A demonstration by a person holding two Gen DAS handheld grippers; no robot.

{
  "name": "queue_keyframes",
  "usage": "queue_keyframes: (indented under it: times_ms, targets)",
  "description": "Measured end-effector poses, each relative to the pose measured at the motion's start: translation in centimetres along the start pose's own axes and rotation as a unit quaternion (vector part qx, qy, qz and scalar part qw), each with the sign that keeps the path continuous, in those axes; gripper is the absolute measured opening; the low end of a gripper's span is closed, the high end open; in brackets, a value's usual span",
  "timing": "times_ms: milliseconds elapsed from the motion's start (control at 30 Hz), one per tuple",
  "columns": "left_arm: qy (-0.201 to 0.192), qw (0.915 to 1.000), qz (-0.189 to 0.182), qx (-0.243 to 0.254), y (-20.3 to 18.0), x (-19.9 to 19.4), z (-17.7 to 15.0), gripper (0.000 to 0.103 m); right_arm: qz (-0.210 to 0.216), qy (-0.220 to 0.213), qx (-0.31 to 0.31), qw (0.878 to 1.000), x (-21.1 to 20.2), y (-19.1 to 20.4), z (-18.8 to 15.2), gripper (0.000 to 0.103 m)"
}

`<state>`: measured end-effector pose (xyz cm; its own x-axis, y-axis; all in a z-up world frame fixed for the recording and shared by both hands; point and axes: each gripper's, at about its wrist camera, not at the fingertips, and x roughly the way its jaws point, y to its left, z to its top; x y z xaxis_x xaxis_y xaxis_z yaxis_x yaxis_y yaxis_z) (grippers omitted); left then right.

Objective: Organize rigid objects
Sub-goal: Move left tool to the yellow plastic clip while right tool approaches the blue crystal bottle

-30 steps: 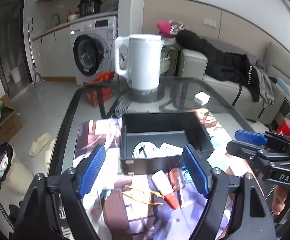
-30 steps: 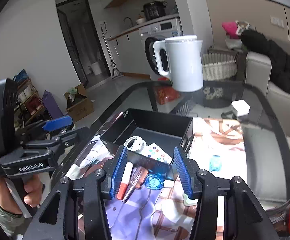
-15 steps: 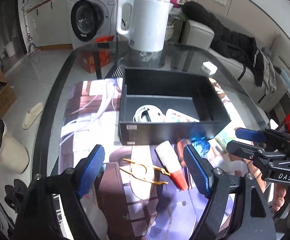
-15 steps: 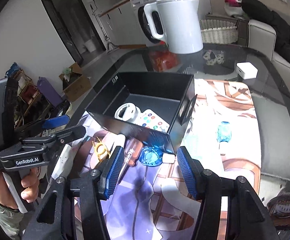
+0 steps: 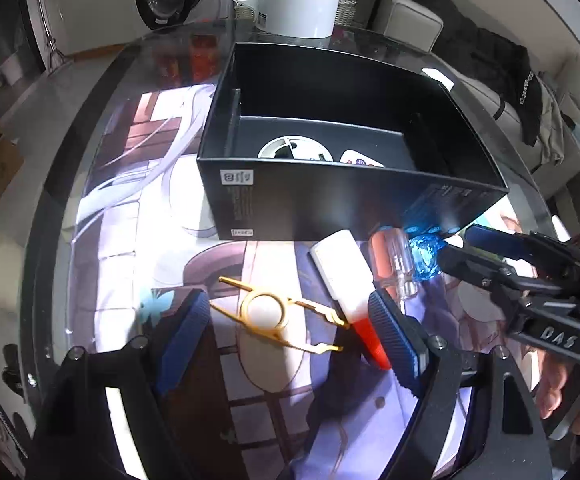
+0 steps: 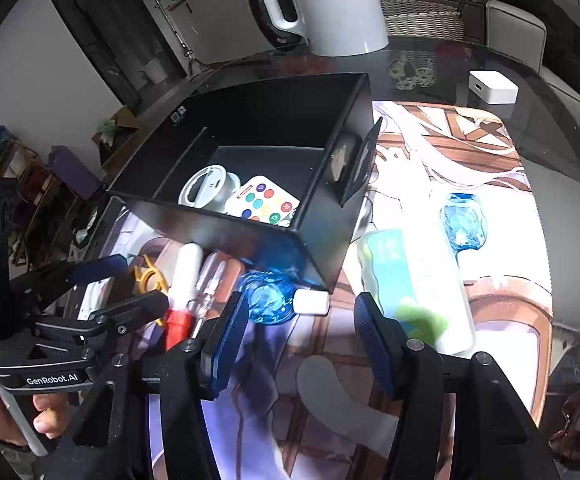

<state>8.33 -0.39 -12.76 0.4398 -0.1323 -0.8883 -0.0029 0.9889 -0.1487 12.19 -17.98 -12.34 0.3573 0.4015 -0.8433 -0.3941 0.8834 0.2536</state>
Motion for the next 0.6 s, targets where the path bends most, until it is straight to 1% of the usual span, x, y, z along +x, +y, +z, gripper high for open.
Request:
queue_keyframes:
  times_ms: [100, 200, 300, 400, 467, 600]
  targets:
    - [0.000, 1.0000, 0.002, -0.001, 0.0, -0.2, 0.0, 0.082, -0.015, -0.006, -0.017, 1.000, 0.3, 0.6, 0.3, 0.057]
    - [0.000, 1.0000, 0.003, 0.002, -0.2, -0.3, -0.1, 0.082, -0.012, -0.003, -0.021, 1.000, 0.5, 1.1, 0.4, 0.057]
    - [0.001, 1.0000, 0.003, 0.003, -0.2, -0.3, -0.1, 0.082, -0.003, 0.009, -0.021, 1.000, 0.6, 1.4, 0.1, 0.056]
    - [0.005, 1.0000, -0.005, -0.006, 0.2, -0.3, 0.0, 0.082, -0.012, 0.016, -0.036, 0.999, 0.6, 2.0, -0.6, 0.056]
    - [0.007, 0.9999, -0.007, -0.010, 0.3, -0.2, -0.1, 0.082, -0.005, 0.023, -0.040, 0.999, 0.5, 2.2, -1.0, 0.056]
    - [0.008, 0.9999, -0.005, -0.008, 0.4, -0.4, -0.5, 0.082, 0.024, 0.036, -0.027, 0.999, 0.1, 2.3, -1.5, 0.051]
